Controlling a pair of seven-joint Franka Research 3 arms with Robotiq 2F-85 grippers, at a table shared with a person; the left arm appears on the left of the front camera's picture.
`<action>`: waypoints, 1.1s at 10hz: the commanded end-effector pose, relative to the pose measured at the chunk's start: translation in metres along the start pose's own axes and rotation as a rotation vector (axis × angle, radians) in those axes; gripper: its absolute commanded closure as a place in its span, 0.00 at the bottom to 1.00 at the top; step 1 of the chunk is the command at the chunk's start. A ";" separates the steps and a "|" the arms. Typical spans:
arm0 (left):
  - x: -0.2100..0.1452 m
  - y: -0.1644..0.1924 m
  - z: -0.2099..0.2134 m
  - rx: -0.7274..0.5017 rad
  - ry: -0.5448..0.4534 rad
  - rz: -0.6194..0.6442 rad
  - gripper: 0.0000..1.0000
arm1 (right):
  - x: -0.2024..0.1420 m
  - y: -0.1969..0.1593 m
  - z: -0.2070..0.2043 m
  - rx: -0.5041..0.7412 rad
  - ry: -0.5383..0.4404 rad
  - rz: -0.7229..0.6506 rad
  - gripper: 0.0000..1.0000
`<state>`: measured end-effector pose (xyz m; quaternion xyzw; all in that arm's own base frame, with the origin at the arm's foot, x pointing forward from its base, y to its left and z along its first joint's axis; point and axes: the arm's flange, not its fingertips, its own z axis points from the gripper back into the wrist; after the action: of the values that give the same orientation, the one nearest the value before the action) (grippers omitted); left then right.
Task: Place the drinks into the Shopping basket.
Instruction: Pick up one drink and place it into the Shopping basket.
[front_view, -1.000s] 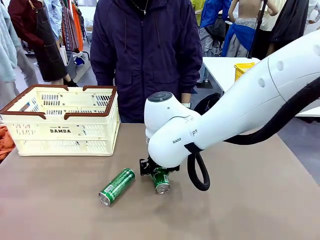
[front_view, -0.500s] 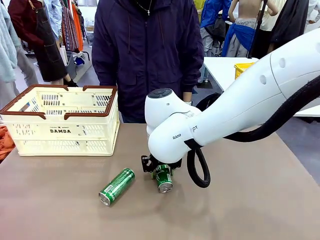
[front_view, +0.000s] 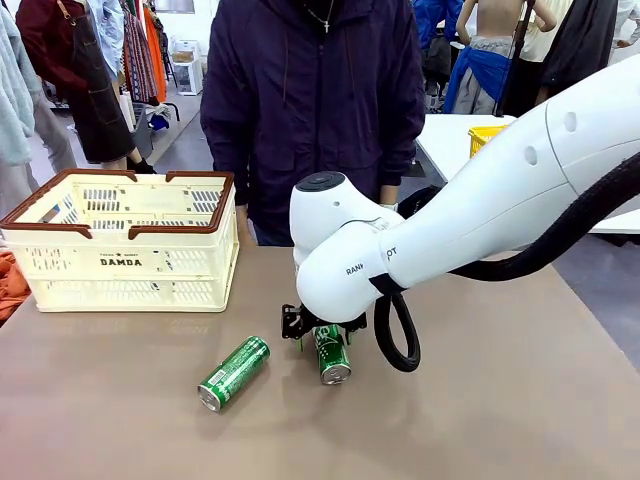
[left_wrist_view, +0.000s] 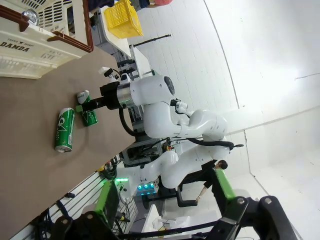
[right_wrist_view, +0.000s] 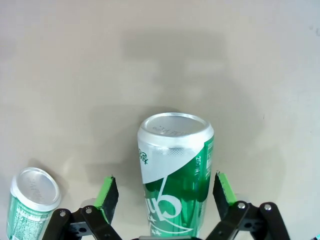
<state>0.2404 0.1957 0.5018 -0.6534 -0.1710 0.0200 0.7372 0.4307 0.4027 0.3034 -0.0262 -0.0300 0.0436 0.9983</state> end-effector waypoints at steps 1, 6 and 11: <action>-0.002 -0.002 0.001 -0.002 0.011 -0.012 0.00 | 0.000 -0.007 0.010 0.000 0.001 0.000 0.00; -0.002 -0.002 0.001 -0.002 0.011 -0.012 0.00 | -0.008 -0.037 0.066 0.032 -0.051 0.002 0.00; -0.002 -0.002 0.001 -0.002 0.011 -0.012 0.00 | -0.062 -0.326 0.199 0.622 0.067 -0.056 0.00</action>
<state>0.2408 0.1961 0.5011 -0.6536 -0.1701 0.0210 0.7371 0.3892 0.1771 0.5129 0.2276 -0.0247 0.0504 0.9721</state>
